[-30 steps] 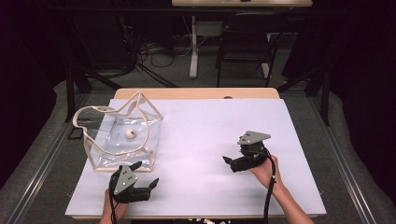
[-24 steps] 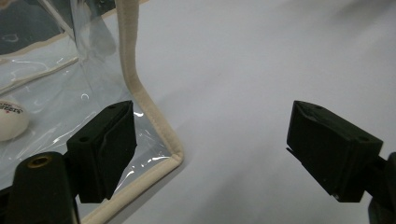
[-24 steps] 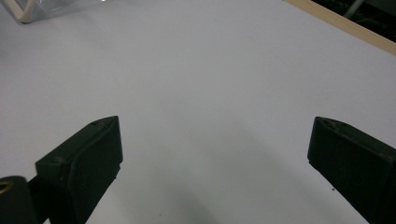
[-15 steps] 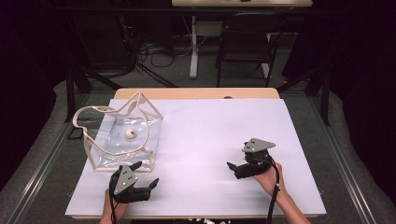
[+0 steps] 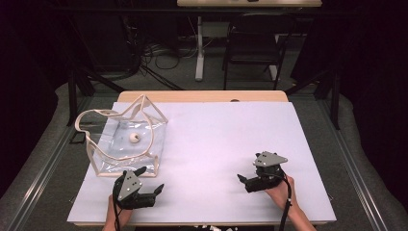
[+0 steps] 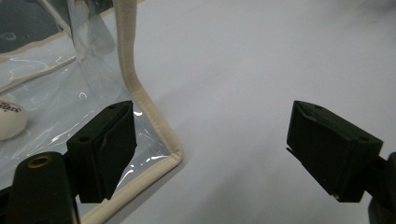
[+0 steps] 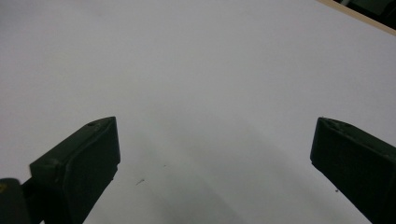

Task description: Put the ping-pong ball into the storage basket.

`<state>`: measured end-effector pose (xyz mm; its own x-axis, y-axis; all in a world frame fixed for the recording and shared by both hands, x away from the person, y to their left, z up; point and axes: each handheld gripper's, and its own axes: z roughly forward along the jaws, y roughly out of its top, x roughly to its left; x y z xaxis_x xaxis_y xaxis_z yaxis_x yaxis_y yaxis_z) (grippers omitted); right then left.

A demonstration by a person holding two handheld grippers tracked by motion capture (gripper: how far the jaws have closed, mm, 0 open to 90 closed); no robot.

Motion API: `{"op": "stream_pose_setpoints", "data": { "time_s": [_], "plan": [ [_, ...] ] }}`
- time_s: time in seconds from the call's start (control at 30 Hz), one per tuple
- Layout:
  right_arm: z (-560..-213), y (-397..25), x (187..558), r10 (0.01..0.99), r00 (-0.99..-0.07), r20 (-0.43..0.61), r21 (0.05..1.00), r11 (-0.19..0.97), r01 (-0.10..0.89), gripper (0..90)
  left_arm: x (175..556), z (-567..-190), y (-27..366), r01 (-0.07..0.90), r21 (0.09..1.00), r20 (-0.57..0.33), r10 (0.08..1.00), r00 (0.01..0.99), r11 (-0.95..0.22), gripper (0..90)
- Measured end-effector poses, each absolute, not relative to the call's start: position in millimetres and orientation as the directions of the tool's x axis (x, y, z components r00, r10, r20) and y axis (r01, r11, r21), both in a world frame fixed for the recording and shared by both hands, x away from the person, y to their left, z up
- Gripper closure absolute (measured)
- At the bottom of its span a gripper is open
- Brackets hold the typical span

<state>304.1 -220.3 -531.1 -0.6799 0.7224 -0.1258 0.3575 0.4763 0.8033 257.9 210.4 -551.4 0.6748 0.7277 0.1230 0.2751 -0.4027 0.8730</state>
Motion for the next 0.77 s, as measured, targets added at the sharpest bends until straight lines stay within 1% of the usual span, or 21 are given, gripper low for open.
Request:
{"op": "stream_pose_setpoints", "data": {
  "time_s": [0.43,0.77],
  "plan": [
    [-541,-230,287,0.742,-0.659,-0.123,0.810,0.459,0.364,0.0,258,-552,210,0.276,0.871,0.123,0.724,0.678,-0.406,16.3],
    [-541,-234,278,0.752,-0.646,-0.128,0.820,0.447,0.358,0.0,259,-552,208,0.277,0.869,0.124,0.723,0.680,-0.410,16.3]
  ]
}}
